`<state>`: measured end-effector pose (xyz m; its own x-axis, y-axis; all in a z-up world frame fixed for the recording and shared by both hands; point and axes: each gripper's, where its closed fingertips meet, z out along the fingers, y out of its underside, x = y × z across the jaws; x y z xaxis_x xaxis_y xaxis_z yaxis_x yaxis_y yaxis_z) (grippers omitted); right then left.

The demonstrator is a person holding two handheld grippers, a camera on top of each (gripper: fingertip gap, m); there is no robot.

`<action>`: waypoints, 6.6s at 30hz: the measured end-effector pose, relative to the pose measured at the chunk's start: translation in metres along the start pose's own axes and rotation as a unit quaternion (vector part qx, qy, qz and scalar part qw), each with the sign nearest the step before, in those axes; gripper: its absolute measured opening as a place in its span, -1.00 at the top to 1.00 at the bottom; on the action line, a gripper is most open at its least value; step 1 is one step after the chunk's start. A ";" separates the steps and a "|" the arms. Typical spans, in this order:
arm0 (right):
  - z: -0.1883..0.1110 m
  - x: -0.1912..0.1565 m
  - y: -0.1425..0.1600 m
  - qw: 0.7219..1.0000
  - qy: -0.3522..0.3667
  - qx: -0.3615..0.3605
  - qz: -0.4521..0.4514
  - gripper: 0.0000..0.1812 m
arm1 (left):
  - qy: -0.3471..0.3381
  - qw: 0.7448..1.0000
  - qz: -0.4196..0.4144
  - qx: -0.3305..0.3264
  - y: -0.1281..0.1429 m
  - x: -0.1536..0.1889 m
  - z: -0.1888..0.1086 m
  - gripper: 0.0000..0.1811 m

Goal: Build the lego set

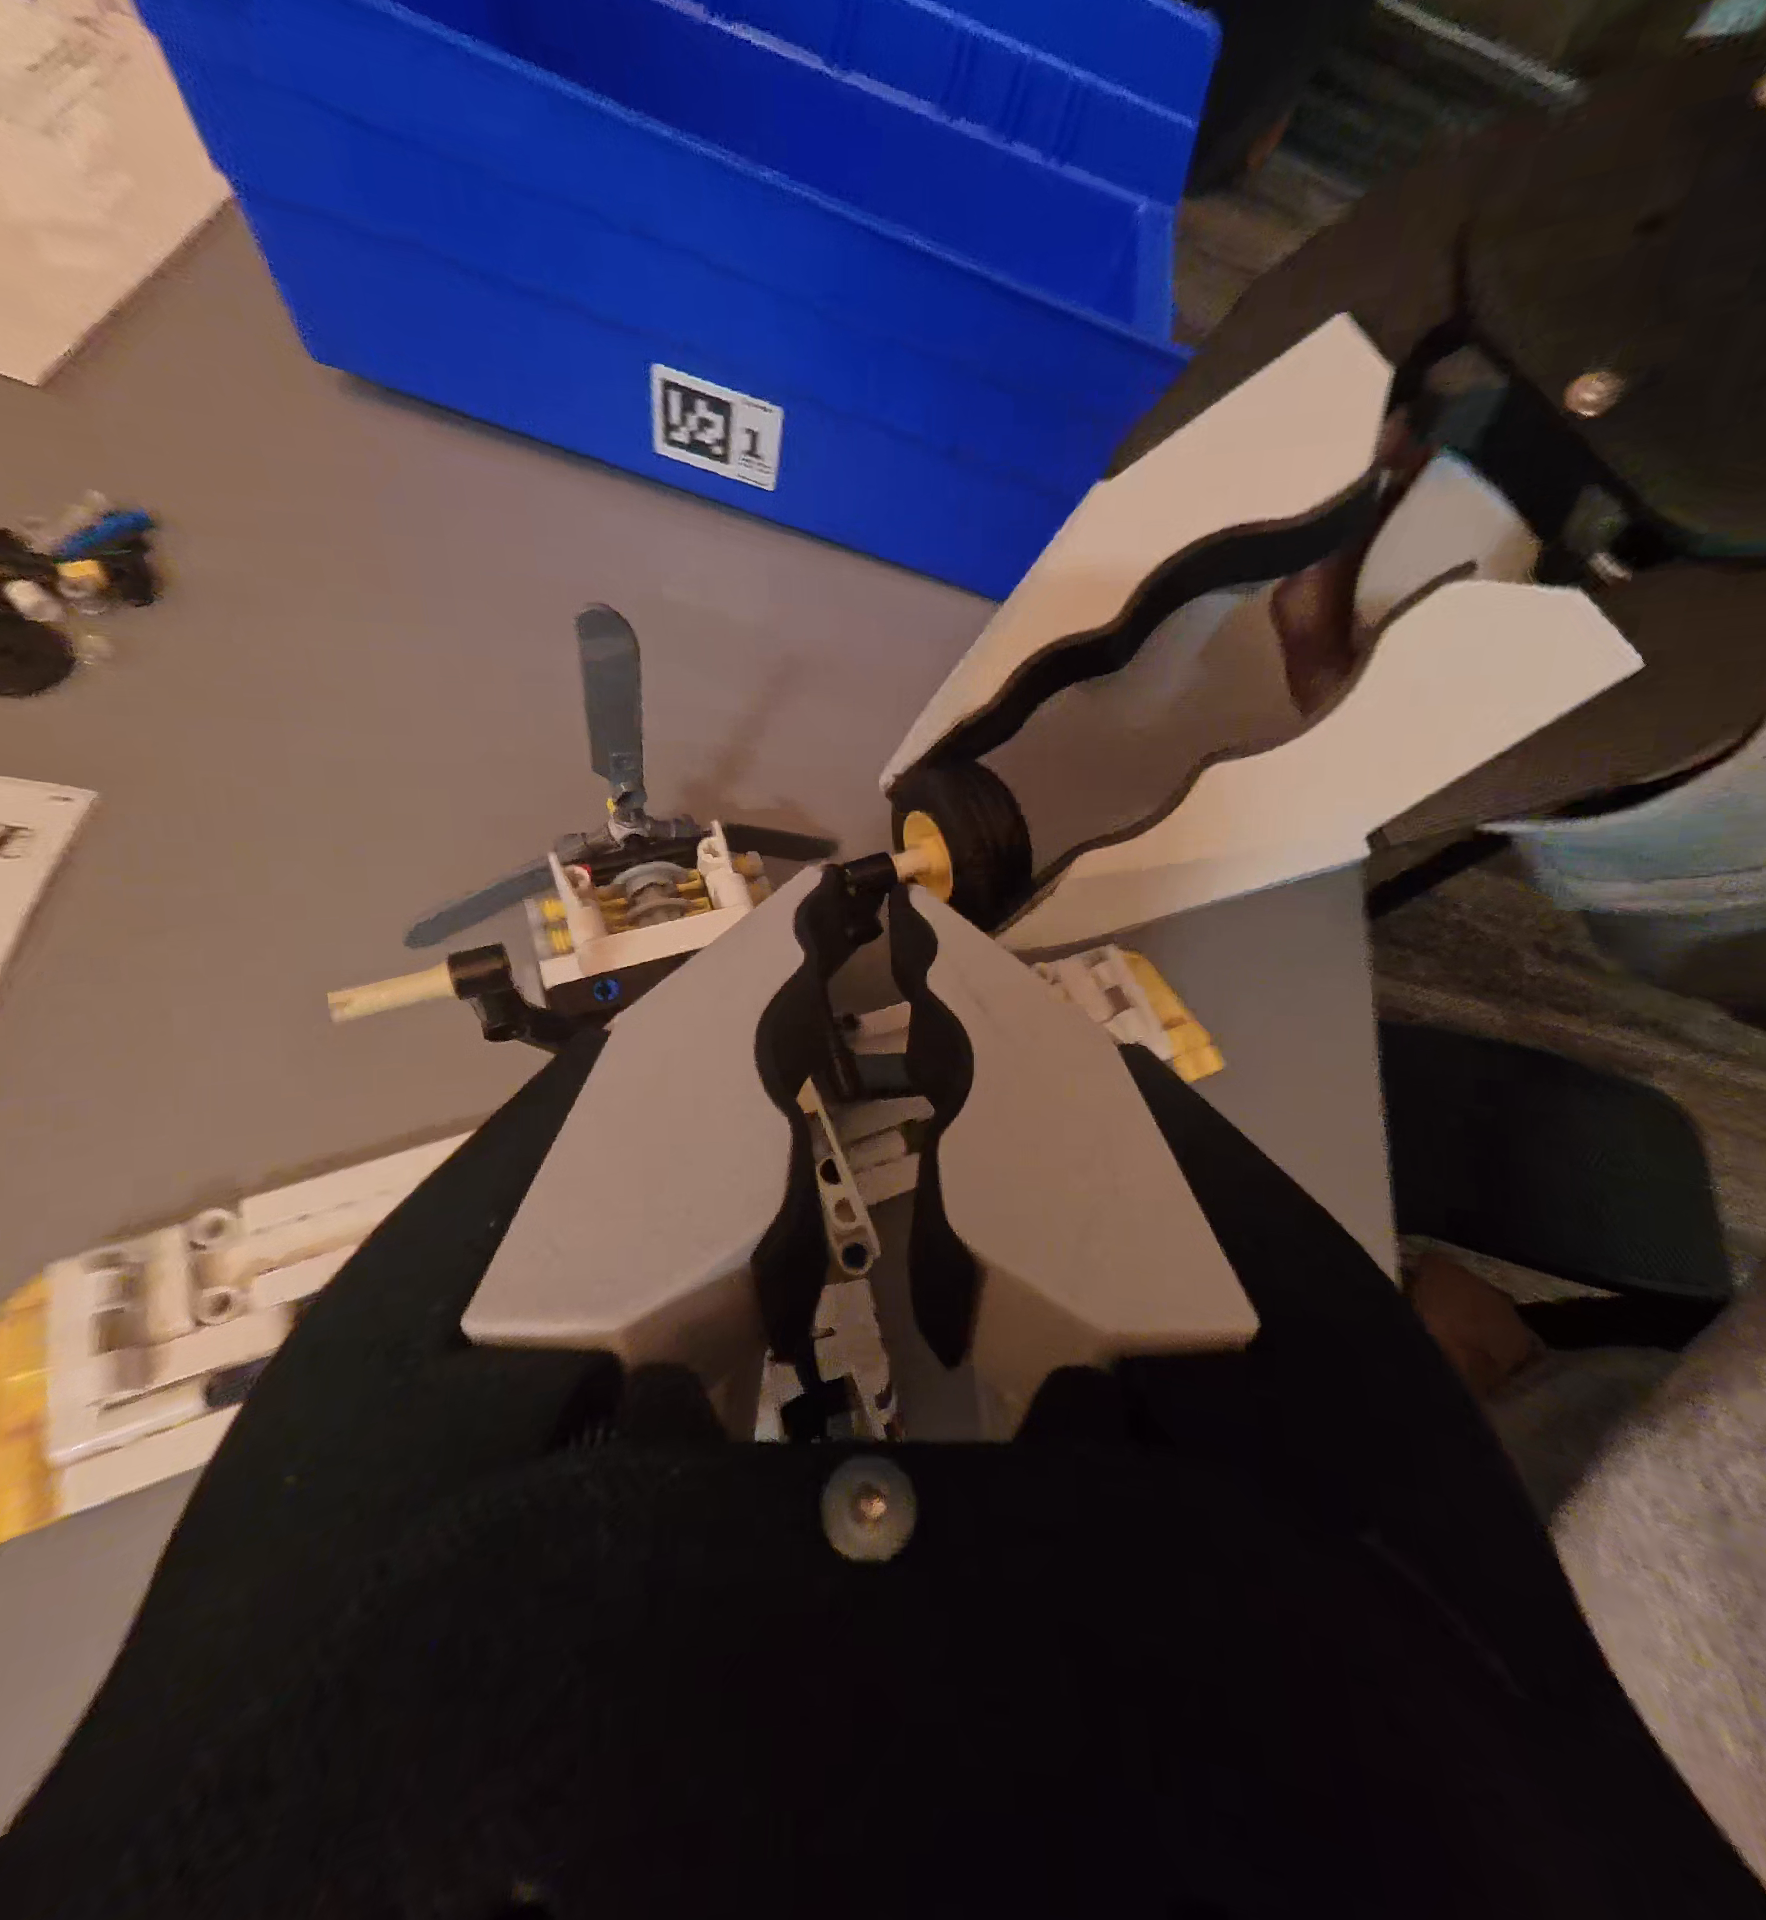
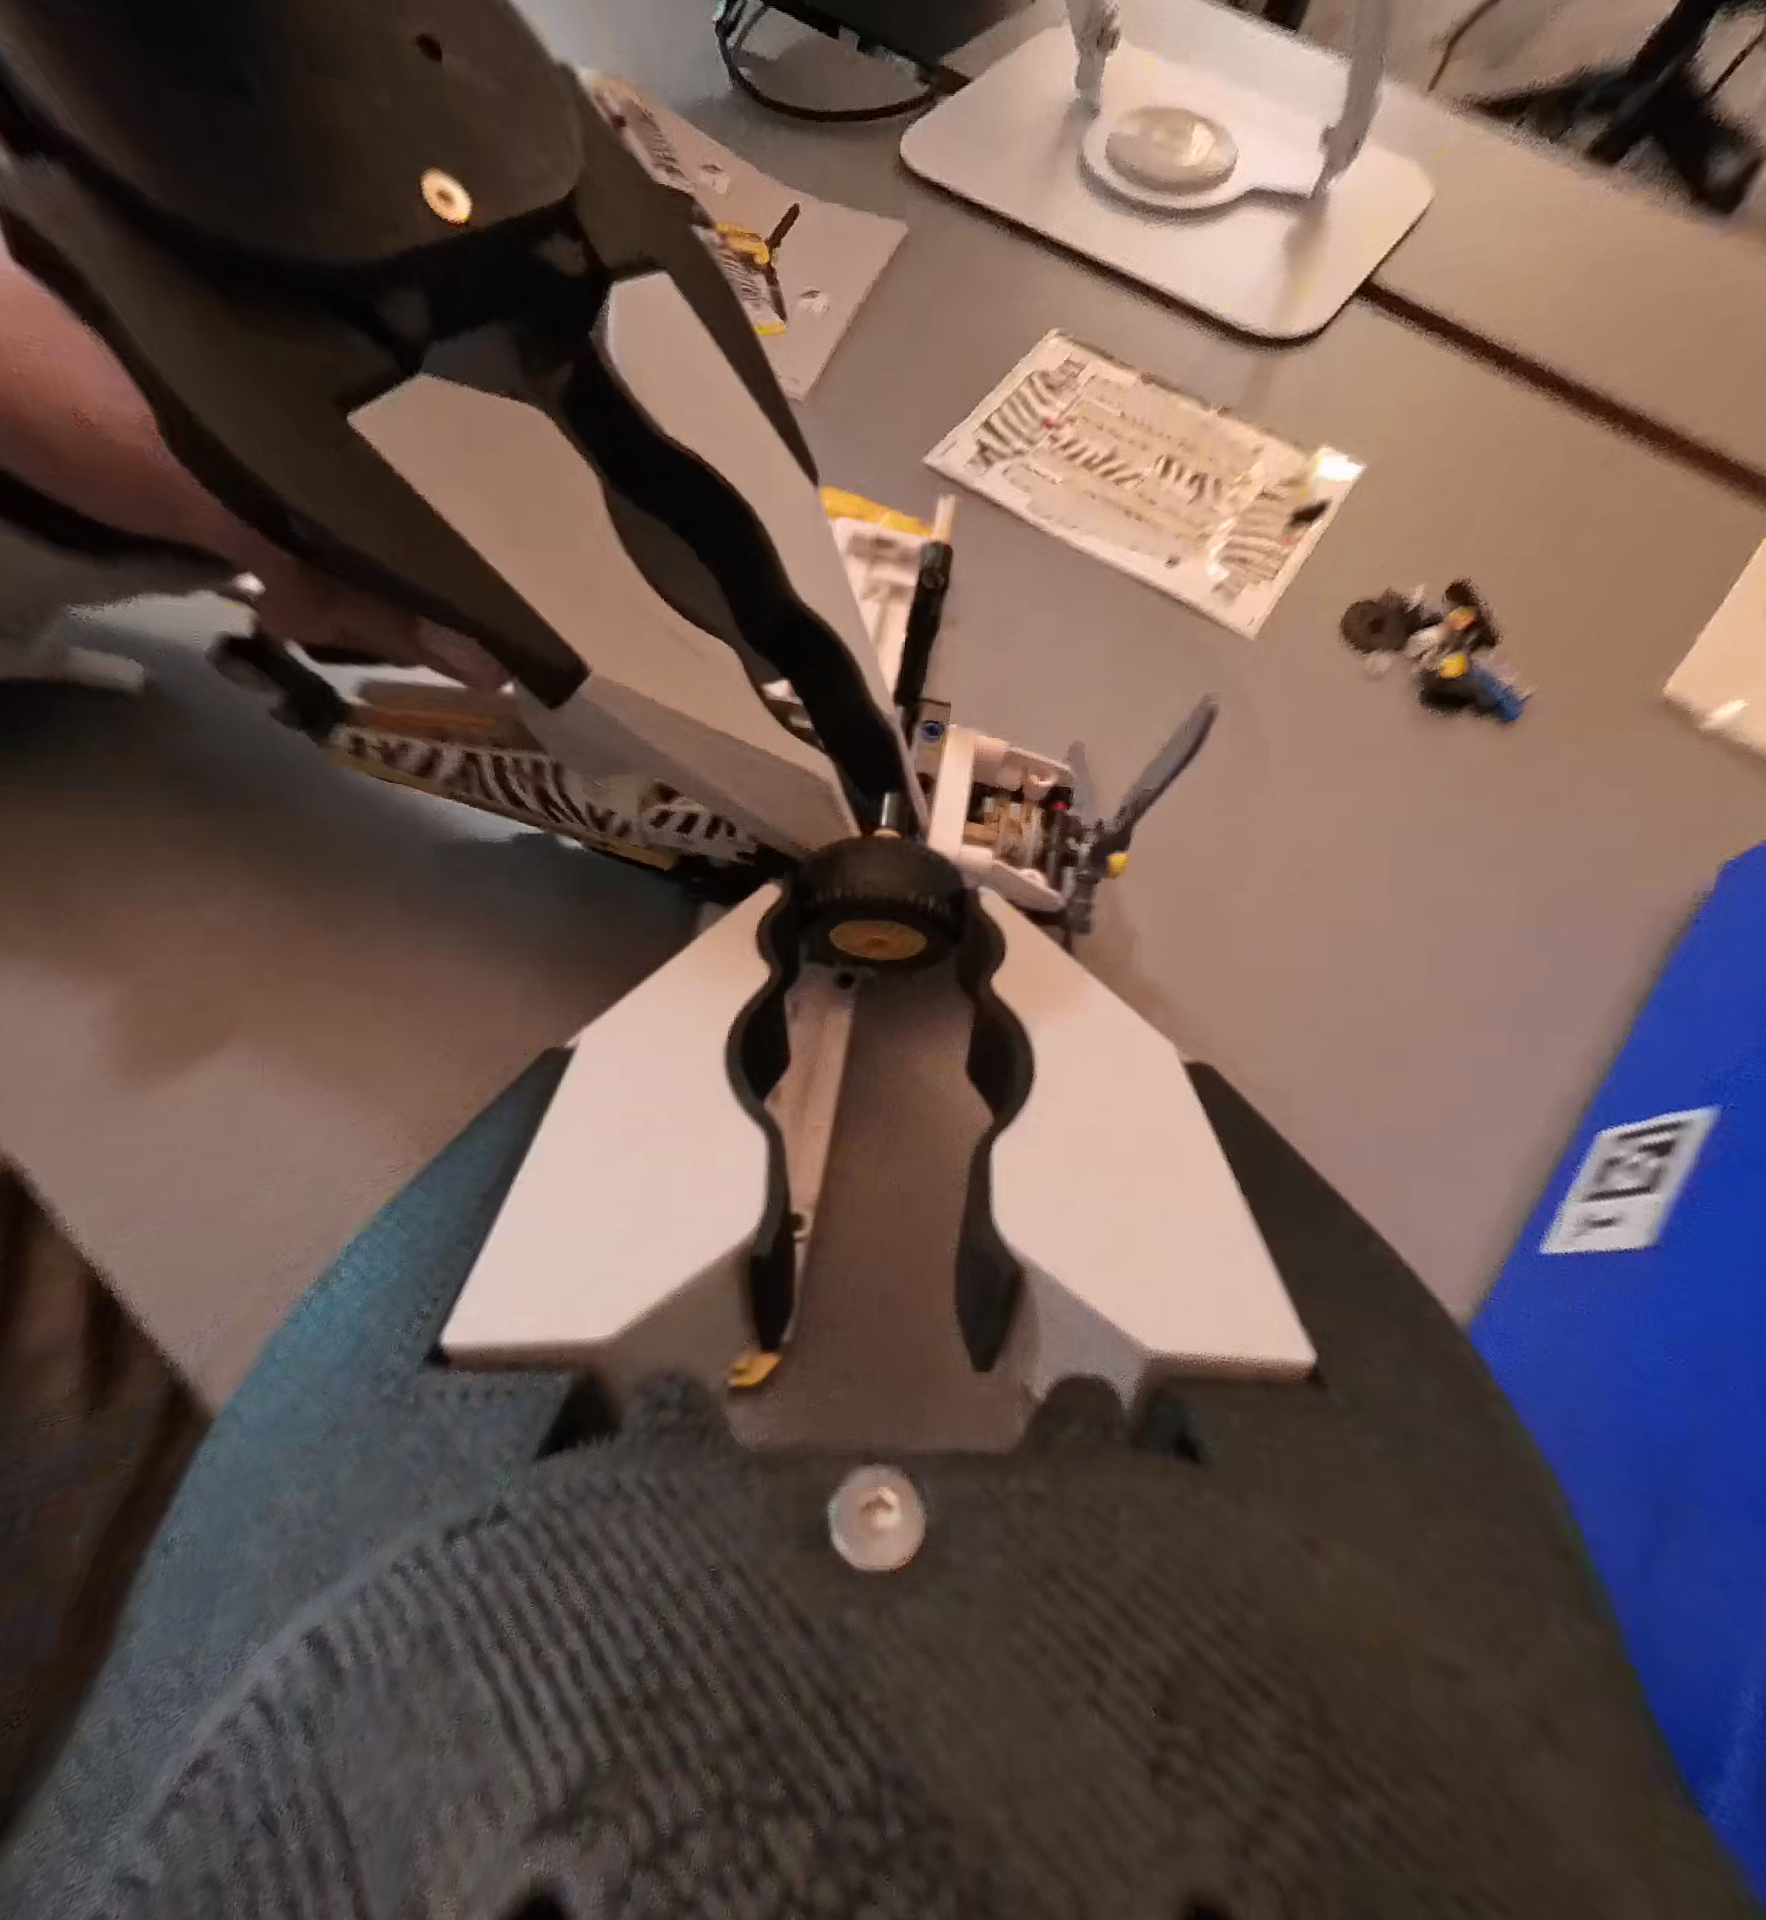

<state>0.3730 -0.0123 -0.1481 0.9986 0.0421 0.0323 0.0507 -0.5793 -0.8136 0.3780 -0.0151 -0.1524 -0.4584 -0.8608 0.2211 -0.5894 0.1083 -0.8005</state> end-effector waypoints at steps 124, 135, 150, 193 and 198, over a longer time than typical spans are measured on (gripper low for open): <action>-0.056 -0.027 -0.049 0.978 0.061 0.199 -0.009 0.61 | -0.027 0.994 -0.024 0.105 0.009 0.006 -0.073 0.43; -0.036 -0.140 -0.097 0.968 -0.045 0.241 -0.052 0.61 | -0.087 0.987 -0.031 0.133 0.052 0.027 -0.142 0.43; -0.018 -0.263 -0.147 0.935 -0.216 0.277 -0.042 0.60 | -0.170 0.962 -0.094 0.194 0.118 0.039 -0.224 0.44; 0.110 -0.287 -0.065 0.980 -0.156 0.126 -0.016 0.91 | -0.205 0.909 -0.125 0.340 0.162 -0.035 -0.283 1.00; 0.120 -0.280 -0.063 0.979 -0.165 0.122 0.000 0.78 | -0.187 0.918 -0.086 0.338 0.159 -0.022 -0.278 1.00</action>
<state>0.0879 0.1102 -0.1753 0.9371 0.3266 -0.1235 0.0061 -0.3690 -0.9294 0.1096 0.1590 -0.1292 -0.0626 -0.9603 0.2720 -0.0259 -0.2709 -0.9623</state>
